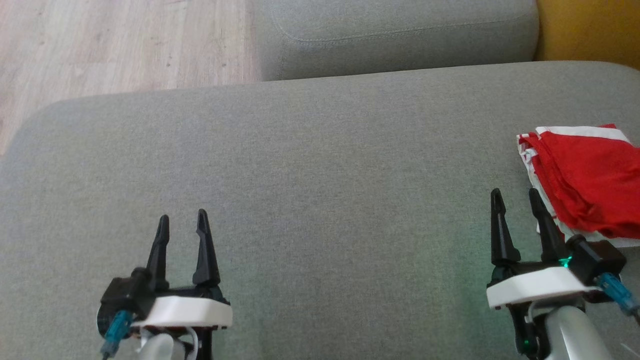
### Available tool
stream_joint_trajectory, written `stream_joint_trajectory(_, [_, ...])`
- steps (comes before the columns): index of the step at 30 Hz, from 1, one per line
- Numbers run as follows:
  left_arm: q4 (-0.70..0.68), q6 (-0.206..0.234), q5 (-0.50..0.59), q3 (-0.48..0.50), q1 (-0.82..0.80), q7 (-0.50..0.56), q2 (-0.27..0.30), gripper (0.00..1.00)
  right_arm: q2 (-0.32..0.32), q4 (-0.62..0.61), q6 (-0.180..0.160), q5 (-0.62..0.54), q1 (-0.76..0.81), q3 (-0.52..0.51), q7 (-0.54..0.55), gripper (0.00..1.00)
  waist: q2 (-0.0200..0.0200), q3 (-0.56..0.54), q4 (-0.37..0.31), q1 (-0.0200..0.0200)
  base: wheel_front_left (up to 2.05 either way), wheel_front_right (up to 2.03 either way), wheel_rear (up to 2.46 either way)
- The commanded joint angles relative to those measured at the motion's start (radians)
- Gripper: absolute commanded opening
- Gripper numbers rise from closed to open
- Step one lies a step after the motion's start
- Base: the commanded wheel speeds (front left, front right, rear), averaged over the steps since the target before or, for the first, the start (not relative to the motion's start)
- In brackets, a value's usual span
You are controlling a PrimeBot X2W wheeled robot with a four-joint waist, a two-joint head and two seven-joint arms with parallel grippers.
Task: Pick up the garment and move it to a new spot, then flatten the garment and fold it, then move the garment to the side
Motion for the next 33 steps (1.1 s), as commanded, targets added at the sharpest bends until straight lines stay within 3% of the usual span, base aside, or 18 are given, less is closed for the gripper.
stream_joint_trajectory(1, [-0.031,0.000,-0.004,0.034,-0.036,-0.009,0.005,1.00,-0.002,-0.037,-0.001,0.001,-0.030,0.028,-0.013,1.00,0.0000,0.001,0.000,0.0000,0.00,0.00,0.00])
stream_joint_trajectory(2, [-0.033,0.001,-0.014,0.036,-0.035,-0.009,0.005,1.00,-0.002,-0.037,-0.001,0.001,-0.030,0.029,-0.013,1.00,0.0000,0.002,0.000,0.0000,0.00,0.00,0.00])
stream_joint_trajectory(3, [-0.002,0.001,-0.013,0.002,0.000,0.000,0.000,0.00,0.000,-0.001,0.000,0.000,0.000,0.003,0.000,0.00,0.0000,0.002,0.000,0.0000,0.00,0.00,0.00])
stream_joint_trajectory(7, [0.050,0.001,-0.022,0.000,0.020,0.006,-0.001,0.00,0.002,0.052,0.000,0.006,0.018,0.004,0.003,0.00,0.0000,0.001,0.000,0.0000,0.00,0.00,0.00])
stream_joint_trajectory(33, [0.037,-0.032,-0.276,0.061,0.008,0.081,0.000,0.00,-0.005,0.033,0.000,0.300,0.007,-0.018,0.072,0.00,0.0000,-0.007,-0.002,0.0000,0.00,0.00,0.00])
